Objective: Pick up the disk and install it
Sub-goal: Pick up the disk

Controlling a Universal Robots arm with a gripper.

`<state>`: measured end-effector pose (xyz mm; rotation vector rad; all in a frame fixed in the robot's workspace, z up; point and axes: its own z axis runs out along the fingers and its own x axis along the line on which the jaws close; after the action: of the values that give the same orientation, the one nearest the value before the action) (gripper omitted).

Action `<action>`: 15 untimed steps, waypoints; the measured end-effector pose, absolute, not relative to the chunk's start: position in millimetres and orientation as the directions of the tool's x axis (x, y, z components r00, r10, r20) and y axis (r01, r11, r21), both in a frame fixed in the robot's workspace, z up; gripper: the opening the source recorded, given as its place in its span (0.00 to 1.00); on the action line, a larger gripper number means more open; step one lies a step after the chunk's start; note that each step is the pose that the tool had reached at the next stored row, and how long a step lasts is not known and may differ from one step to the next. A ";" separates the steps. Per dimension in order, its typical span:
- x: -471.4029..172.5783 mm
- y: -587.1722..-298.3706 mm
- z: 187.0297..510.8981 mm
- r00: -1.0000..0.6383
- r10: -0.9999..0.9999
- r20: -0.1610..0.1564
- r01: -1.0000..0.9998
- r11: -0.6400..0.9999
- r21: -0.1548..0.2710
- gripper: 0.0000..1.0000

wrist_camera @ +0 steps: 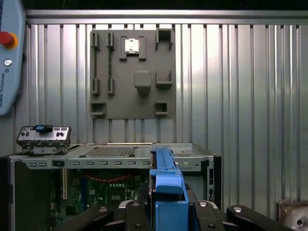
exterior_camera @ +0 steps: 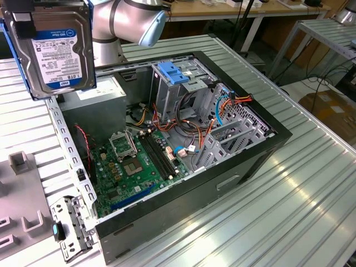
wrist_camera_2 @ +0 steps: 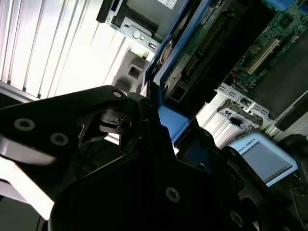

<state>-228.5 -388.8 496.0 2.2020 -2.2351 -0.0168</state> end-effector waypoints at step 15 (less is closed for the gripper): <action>-190.1 -390.2 495.6 -0.015 -1.000 -0.005 -1.000 0.015 0.011 0.37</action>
<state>-190.1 -390.2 495.6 2.2017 -2.2351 -0.0169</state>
